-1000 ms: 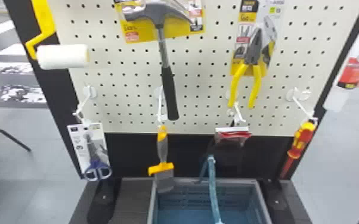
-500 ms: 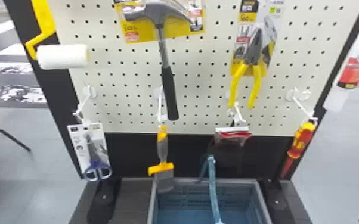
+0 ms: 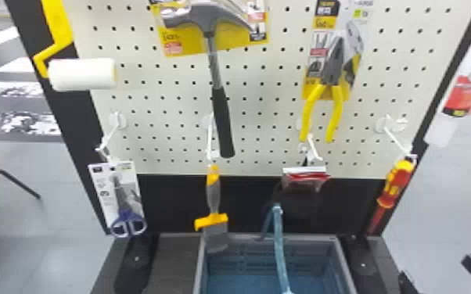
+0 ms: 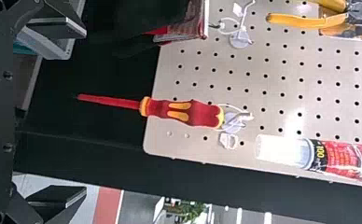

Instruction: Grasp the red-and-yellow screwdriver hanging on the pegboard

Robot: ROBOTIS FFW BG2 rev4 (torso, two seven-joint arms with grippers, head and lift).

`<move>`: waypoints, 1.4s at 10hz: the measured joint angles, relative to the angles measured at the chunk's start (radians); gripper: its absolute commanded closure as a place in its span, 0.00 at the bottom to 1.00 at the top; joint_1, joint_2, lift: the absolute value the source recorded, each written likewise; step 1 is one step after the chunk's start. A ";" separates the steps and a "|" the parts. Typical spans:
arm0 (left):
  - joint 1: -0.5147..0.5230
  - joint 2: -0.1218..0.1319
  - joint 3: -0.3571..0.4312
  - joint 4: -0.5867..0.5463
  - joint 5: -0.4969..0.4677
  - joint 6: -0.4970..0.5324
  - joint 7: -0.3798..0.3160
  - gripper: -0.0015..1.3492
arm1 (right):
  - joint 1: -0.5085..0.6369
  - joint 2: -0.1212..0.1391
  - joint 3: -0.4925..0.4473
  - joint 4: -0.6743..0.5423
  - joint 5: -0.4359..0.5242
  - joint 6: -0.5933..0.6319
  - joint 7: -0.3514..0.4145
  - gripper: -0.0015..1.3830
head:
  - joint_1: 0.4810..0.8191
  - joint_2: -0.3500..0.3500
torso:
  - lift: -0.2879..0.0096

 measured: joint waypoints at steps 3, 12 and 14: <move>0.001 0.000 0.000 -0.002 0.000 0.004 0.000 0.08 | -0.061 -0.028 0.000 -0.004 -0.030 0.047 0.040 0.08 | 0.20 0.50 | 0.63; -0.002 0.003 -0.005 -0.002 0.002 0.019 0.000 0.08 | -0.288 -0.143 -0.055 0.089 -0.127 0.229 0.238 0.08 | 0.20 0.50 | 0.63; -0.004 0.004 -0.006 -0.002 0.002 0.021 0.000 0.08 | -0.371 -0.150 -0.073 0.163 -0.127 0.262 0.306 0.08 | 0.20 0.50 | 0.63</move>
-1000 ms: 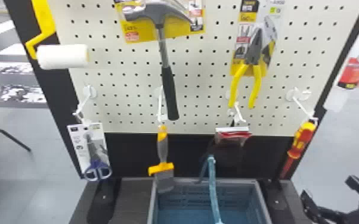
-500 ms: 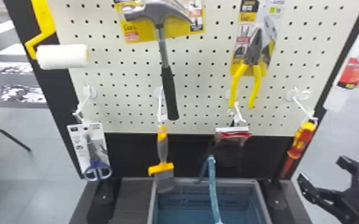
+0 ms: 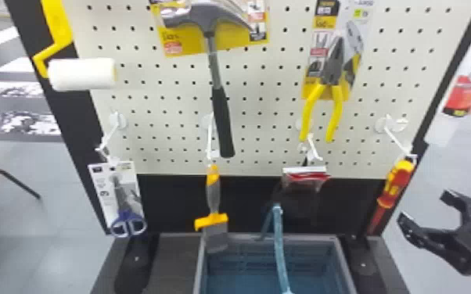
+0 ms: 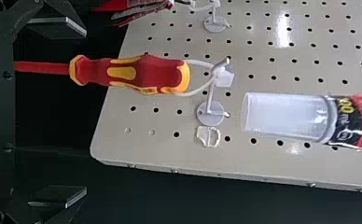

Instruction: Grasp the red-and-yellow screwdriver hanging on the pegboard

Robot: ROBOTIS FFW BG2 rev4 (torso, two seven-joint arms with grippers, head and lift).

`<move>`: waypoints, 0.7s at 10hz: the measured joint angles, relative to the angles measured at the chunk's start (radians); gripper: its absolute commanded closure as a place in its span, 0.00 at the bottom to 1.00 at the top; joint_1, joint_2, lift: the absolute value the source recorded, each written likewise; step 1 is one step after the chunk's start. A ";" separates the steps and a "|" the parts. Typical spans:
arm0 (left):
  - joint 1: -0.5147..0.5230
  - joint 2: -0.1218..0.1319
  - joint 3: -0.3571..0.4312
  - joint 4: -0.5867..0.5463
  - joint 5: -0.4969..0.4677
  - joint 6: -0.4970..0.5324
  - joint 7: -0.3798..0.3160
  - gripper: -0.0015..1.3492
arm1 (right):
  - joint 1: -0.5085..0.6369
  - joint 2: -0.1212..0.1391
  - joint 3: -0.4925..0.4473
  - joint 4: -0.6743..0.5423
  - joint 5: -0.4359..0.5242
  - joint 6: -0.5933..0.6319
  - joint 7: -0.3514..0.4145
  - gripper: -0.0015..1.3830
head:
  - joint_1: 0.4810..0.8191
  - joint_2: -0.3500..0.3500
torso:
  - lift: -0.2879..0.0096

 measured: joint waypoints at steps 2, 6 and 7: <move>-0.005 0.002 -0.003 0.000 0.000 0.003 0.000 0.08 | -0.060 -0.007 -0.001 0.046 -0.004 0.014 0.031 0.08 | 0.20 0.50 | 0.63; -0.011 0.003 -0.006 0.000 -0.002 0.008 0.000 0.08 | -0.119 0.020 0.004 0.059 0.021 0.047 0.086 0.12 | 0.20 0.50 | 0.63; -0.014 0.003 -0.007 0.000 -0.002 0.009 0.000 0.08 | -0.135 0.028 0.004 0.070 0.035 0.053 0.103 0.21 | 0.20 0.50 | 0.63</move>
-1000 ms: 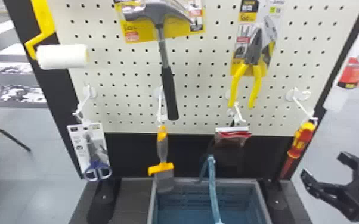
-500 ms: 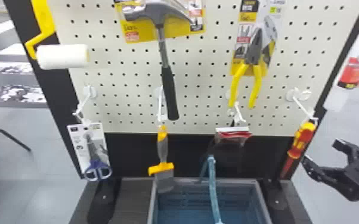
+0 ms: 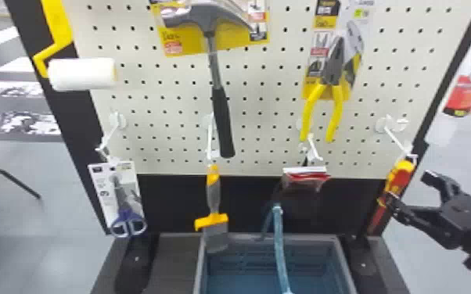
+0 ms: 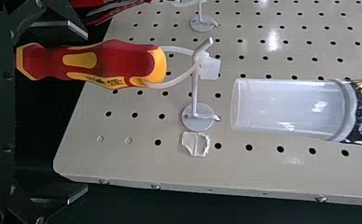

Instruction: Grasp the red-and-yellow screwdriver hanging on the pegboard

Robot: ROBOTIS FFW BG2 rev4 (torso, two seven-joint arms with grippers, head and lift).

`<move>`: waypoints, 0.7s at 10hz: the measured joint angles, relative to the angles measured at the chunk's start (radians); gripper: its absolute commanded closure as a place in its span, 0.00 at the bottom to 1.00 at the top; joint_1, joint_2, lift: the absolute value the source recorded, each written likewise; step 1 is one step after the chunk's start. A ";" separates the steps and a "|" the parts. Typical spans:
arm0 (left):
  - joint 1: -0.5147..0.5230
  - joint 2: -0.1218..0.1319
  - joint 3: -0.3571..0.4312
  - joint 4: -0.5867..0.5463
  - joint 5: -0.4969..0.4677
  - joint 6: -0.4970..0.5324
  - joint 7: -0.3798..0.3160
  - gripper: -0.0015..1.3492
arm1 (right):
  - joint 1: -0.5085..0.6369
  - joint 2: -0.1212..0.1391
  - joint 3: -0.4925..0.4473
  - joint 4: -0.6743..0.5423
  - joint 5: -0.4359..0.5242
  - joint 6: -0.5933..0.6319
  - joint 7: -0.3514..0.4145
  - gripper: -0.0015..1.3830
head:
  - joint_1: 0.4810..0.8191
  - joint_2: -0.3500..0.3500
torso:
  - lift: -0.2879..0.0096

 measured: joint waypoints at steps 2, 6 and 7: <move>-0.004 0.002 -0.002 0.000 0.000 0.002 0.000 0.08 | -0.016 0.013 0.001 0.006 0.018 0.006 0.010 0.43 | 0.20 0.50 | 0.63; -0.004 0.004 -0.002 0.000 0.000 0.003 0.000 0.08 | -0.014 0.022 0.023 -0.008 0.016 0.021 0.010 0.70 | 0.20 0.50 | 0.63; -0.004 0.004 -0.002 0.000 0.001 0.003 0.000 0.08 | -0.006 0.027 0.024 -0.027 0.022 0.037 0.010 0.86 | 0.20 0.50 | 0.63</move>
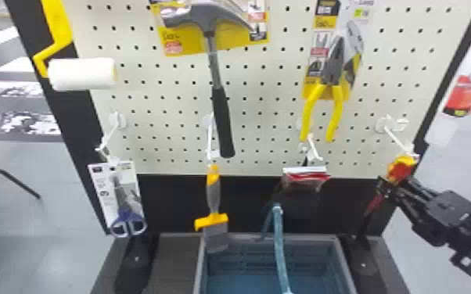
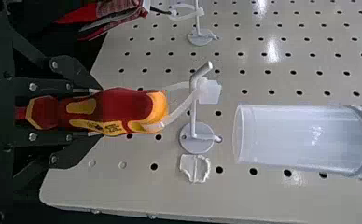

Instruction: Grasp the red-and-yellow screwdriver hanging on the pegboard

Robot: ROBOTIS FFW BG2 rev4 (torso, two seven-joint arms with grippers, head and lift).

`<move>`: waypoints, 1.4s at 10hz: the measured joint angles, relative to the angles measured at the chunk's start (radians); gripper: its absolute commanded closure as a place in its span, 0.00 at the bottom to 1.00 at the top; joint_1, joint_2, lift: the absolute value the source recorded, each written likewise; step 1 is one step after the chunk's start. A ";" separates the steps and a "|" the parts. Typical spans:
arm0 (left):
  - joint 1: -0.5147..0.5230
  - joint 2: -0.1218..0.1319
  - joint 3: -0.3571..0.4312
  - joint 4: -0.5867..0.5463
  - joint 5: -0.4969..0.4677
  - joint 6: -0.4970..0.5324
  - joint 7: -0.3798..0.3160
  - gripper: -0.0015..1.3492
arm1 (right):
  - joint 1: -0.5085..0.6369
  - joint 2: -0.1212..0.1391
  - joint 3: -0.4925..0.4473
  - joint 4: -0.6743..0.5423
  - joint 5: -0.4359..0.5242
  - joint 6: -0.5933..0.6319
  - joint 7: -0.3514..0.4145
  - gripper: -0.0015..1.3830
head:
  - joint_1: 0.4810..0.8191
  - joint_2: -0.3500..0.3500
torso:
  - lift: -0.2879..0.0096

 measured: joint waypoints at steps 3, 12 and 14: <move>0.001 0.000 0.000 0.000 0.001 0.000 0.000 0.08 | 0.018 0.009 0.000 -0.038 0.018 0.009 0.000 0.86 | 0.20 0.50 | 0.63; 0.002 0.000 -0.001 0.000 0.001 0.002 0.000 0.08 | 0.023 0.009 -0.001 -0.048 0.030 0.009 0.000 0.86 | 0.20 0.50 | 0.63; 0.002 0.000 -0.001 0.000 0.001 0.003 0.000 0.08 | 0.024 0.009 -0.001 -0.048 0.031 0.009 0.000 0.86 | 0.20 0.50 | 0.63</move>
